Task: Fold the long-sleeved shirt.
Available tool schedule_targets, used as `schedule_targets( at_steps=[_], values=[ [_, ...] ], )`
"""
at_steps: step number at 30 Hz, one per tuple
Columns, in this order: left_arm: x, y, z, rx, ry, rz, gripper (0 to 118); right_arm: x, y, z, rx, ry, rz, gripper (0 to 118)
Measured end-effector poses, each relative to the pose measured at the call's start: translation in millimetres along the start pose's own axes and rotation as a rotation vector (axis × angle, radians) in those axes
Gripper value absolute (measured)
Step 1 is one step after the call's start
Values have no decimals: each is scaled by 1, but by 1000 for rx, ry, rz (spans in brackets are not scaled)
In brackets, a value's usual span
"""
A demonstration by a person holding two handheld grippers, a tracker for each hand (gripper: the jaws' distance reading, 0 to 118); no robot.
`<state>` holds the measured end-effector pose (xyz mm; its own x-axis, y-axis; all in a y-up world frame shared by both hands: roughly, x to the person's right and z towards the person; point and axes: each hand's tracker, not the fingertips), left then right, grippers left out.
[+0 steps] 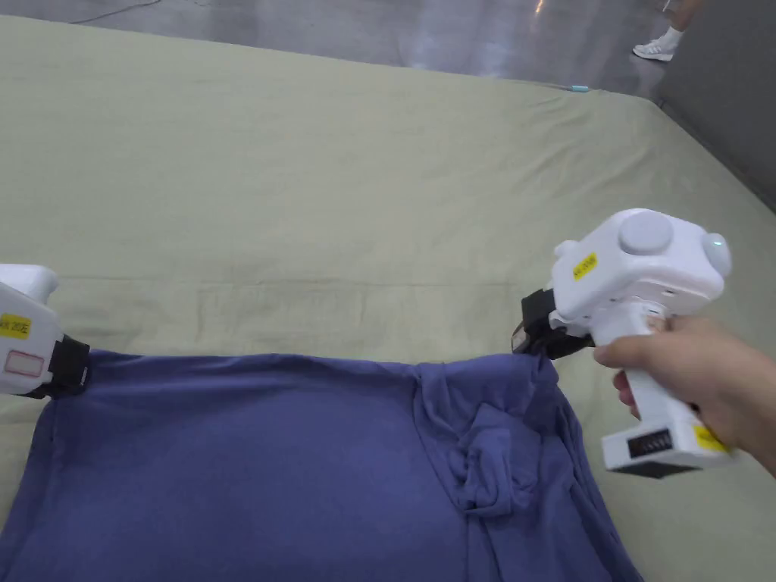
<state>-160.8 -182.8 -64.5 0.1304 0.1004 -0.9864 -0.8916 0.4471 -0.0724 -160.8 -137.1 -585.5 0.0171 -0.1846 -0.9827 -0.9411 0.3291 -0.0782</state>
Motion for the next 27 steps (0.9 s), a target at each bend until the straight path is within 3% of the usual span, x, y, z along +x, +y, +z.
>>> schedule_targets(
  at_steps=[4, 10, 14, 18, 22, 27],
  values=[
    [-3, -28, 44, 48, -25, -39, 0, 5, -44, 56, 71, 9, 90, 7],
    [-2, -98, 104, 39, -15, -98, 0, 19, -156, 94, 116, 32, 101, 7],
    [-1, -149, 109, -7, -11, -110, 0, 33, -215, 80, 119, 17, 107, 7],
    [-4, -200, 91, -79, -46, -72, 0, 44, -255, 65, 89, -9, 45, 7],
    [-21, -233, 67, -60, -135, -17, 0, 46, -277, 45, 58, -33, 39, 7],
    [-21, -243, 60, -52, -91, -7, 0, 42, -289, 17, 30, -86, 33, 7]
  ],
)
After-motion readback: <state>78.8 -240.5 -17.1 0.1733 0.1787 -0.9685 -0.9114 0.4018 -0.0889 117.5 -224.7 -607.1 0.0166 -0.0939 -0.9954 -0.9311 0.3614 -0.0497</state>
